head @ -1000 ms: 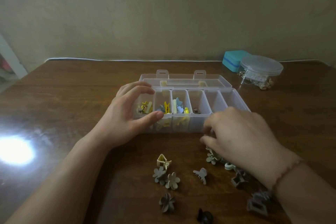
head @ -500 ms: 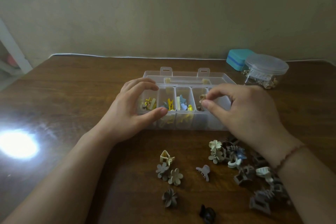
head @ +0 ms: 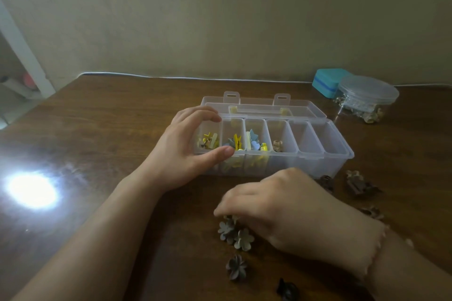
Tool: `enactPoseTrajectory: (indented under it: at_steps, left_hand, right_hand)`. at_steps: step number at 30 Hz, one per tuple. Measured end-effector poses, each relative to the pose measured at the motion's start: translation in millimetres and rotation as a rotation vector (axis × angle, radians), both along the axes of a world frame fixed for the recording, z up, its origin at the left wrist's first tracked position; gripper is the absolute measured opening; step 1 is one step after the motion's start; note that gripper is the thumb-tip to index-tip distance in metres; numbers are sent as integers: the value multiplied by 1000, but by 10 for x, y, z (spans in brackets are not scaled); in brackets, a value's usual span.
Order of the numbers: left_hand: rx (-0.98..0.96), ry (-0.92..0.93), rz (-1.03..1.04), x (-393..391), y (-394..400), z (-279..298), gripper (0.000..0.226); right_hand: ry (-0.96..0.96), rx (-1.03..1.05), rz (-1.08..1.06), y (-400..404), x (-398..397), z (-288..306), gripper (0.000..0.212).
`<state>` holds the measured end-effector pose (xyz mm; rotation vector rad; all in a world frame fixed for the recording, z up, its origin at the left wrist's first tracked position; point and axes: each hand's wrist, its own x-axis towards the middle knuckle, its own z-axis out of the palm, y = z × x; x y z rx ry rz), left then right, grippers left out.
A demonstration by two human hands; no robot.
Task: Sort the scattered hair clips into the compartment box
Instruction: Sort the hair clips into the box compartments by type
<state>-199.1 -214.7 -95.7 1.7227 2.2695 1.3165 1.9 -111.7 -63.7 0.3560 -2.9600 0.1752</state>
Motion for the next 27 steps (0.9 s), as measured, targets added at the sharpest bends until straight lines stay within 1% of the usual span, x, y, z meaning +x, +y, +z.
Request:
enactPoseTrajectory:
  at_steps: [3,5,7,8,10,12,14,16,18,19,20,22,23,27]
  left_hand:
    - [5,-38,5,7,-3,8,62]
    - [-1,-56,1,-5,-7,13,65]
    - [-25,-89,-16,-22,-21,31,70]
    - [-36,-109,-24,-27,-32,40,72]
    - [-44,-135,-36,-27,-51,55,74]
    - [-46,-136,-44,-19,-61,64,75]
    - [-49,-141,-49,-14,-63,68,75]
    - [-49,-148,-53,-11,-62,72,75]
    - [-46,-135,-54,-7,-58,74,73]
    - [-44,-122,-54,-2,-57,73,72]
    - [-40,-108,-53,2,-55,71,70]
    - [-27,-80,-50,7,-49,63,67]
    - [-21,-67,-47,10,-47,60,67]
    - [-42,-56,-41,16,-45,64,67]
  right_hand:
    - [67,-16,12,24,18,16,29]
    - [186,-125,-25,87,83,110,24]
    - [336,-283,-151,207,163,226,24]
    - [410,-318,-238,277,194,269,24]
    - [475,-284,-428,416,224,275,23]
    - [412,-219,-547,509,213,208,24]
    - [340,-181,-576,546,198,158,23]
    - [383,-194,-559,523,204,187,26]
    - [431,-245,-473,401,207,244,28]
    - [381,-256,-396,305,203,256,28]
    - [293,-228,-306,195,187,238,28]
    - [128,-72,-156,-20,126,147,28]
    - [82,-12,-114,-100,94,83,28]
    - [48,38,-140,-251,7,-68,36]
